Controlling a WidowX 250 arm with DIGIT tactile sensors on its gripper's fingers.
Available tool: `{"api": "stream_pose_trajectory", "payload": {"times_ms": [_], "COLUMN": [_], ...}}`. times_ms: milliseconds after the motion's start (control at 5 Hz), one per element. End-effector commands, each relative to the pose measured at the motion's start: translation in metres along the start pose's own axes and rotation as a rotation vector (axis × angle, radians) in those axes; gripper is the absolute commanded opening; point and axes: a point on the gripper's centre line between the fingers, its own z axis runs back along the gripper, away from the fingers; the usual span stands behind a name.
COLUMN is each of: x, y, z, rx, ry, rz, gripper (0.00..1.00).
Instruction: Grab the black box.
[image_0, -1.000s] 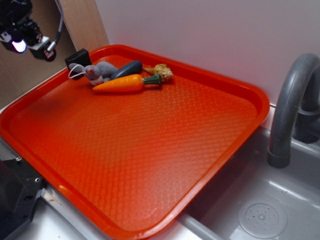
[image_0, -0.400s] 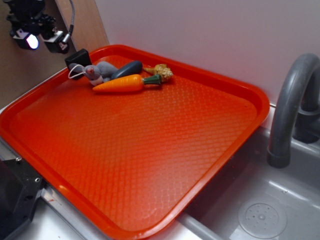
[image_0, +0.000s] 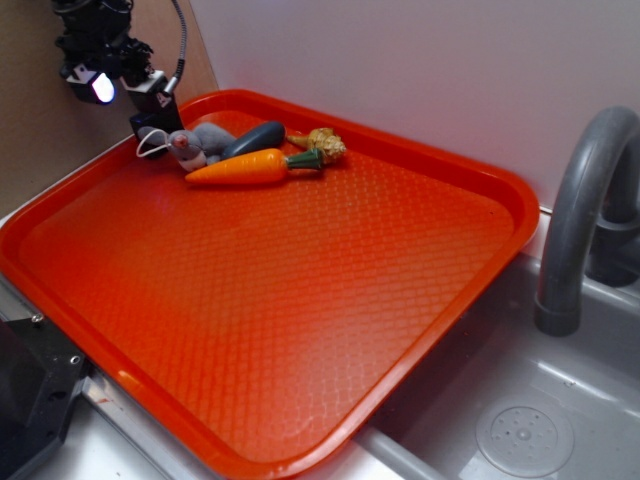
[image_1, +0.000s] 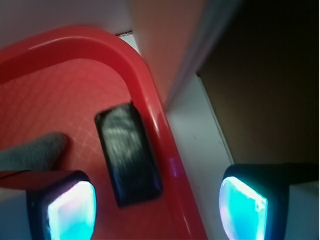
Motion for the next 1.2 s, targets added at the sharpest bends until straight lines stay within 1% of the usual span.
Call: {"api": "stream_pose_trajectory", "payload": {"times_ms": [0, 200, 400, 600, 800, 1000], "x": [0.023, 0.033, 0.035, 0.038, 0.041, 0.038], "y": [-0.041, -0.048, -0.049, -0.034, -0.027, -0.030], "z": [-0.010, -0.026, -0.037, -0.043, -0.050, -0.048], "rx": [-0.014, -0.015, 0.006, 0.002, 0.018, 0.020], "ry": [-0.136, -0.136, -0.112, -0.097, -0.086, -0.092], "rz": [-0.103, -0.107, -0.115, -0.095, -0.088, -0.100], "gripper": [1.00, 0.86, 0.00, 0.00, 0.00, 0.00]}}
